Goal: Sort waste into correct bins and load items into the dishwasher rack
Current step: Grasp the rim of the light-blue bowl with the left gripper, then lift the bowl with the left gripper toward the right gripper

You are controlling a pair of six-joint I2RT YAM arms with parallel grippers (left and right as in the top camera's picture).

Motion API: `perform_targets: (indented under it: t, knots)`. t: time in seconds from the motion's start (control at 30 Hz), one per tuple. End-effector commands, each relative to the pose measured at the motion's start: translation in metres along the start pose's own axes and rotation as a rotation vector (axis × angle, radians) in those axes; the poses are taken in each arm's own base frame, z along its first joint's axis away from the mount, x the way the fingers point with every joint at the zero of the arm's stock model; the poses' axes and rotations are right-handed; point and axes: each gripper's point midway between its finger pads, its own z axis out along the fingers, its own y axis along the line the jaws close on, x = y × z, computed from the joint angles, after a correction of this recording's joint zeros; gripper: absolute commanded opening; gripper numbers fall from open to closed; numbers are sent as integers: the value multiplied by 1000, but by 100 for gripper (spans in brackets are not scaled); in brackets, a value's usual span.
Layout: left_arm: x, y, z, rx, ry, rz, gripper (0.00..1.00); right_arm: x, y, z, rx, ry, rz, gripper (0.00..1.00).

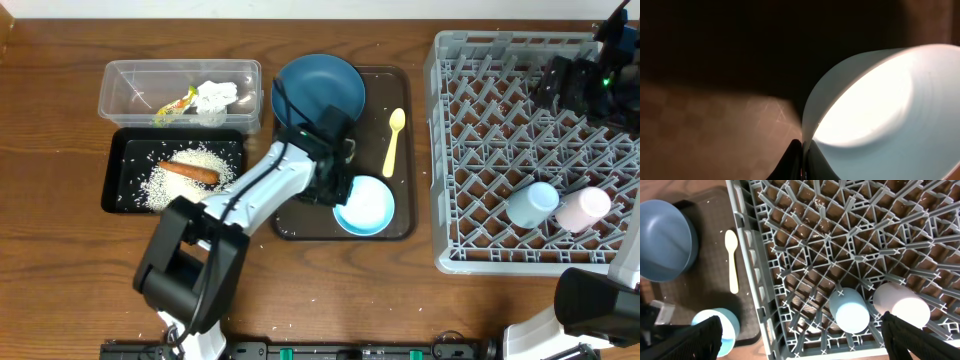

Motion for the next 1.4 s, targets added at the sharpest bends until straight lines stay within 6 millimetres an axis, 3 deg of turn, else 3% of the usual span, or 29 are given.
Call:
perform_targets:
  t: [0.0,0.37,0.77,1.13,1.37]
  knots:
    - [-13,-14,-27,115,-51,-7,6,1,5,3,0,7,-28,99]
    - [-17,-33,-49,420,-19,-74,6,-2,21,4,-52,-5,-52,99]
    - [-42,-51,-116,910,-96,-60,6,-1,64,1,-229,-15,-152,99]
    - [-49,-45,-121,922,-132,-52,6,0,74,0,-266,-14,-169,99]
    - [-56,-41,-118,883,-171,-36,6,0,94,-1,-314,-28,-212,99]
